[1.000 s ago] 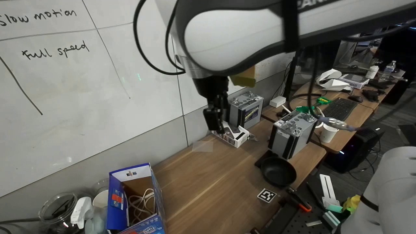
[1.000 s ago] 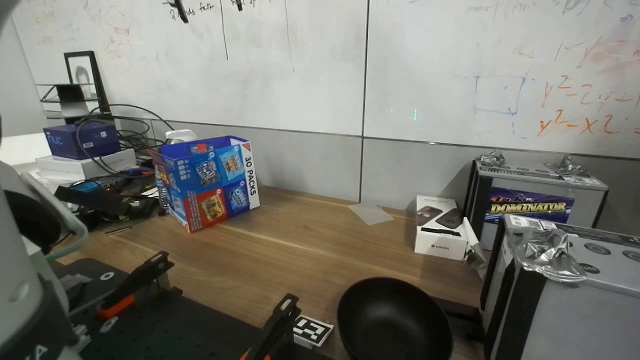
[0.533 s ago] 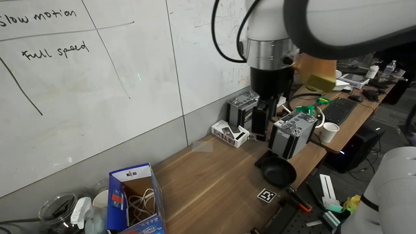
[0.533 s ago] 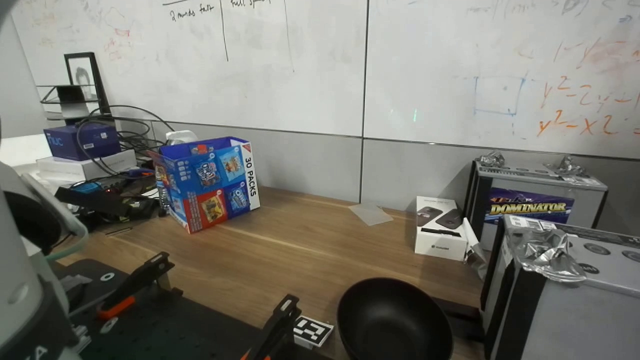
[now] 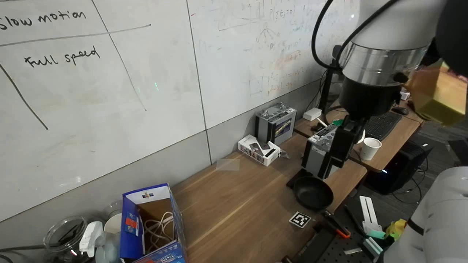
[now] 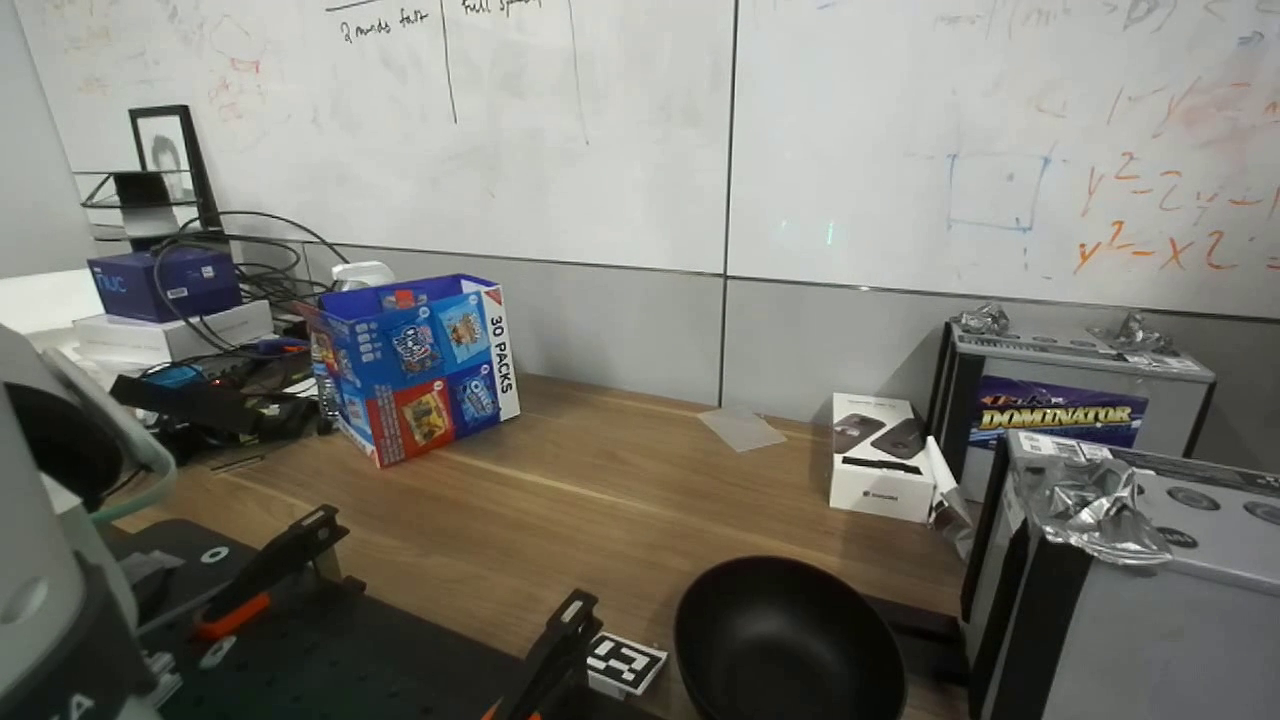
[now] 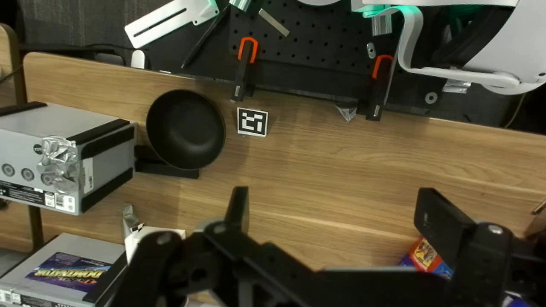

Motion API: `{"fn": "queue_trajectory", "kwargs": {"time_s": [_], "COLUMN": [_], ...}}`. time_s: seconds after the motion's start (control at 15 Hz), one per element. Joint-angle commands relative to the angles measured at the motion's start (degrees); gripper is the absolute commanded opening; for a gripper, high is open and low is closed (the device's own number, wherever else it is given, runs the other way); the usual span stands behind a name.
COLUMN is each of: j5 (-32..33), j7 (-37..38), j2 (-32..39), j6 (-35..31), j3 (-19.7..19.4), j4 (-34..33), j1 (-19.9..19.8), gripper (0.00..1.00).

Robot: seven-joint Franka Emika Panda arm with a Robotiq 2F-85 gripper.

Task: Put the two white ropes inside the blue box

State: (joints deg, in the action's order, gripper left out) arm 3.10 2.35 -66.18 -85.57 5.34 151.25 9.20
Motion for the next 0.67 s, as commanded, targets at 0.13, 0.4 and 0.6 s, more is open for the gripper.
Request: {"fn": "queue_trajectory", "kwargs": {"time_s": [0.13,0.4,0.6], "j5": [-1.19,-1.3,-1.36], "j7": [0.22,-0.07,-0.18], "j2": [1.72,3.48,4.59], "j6": [-2.43,-3.91,-4.52], "j3": [-3.59,-4.69,-4.57], "j4": [-0.15,-0.42,-0.53], "j1": [-4.71,-6.04,-6.21], "gripper": [1.0,1.0,1.0]}}
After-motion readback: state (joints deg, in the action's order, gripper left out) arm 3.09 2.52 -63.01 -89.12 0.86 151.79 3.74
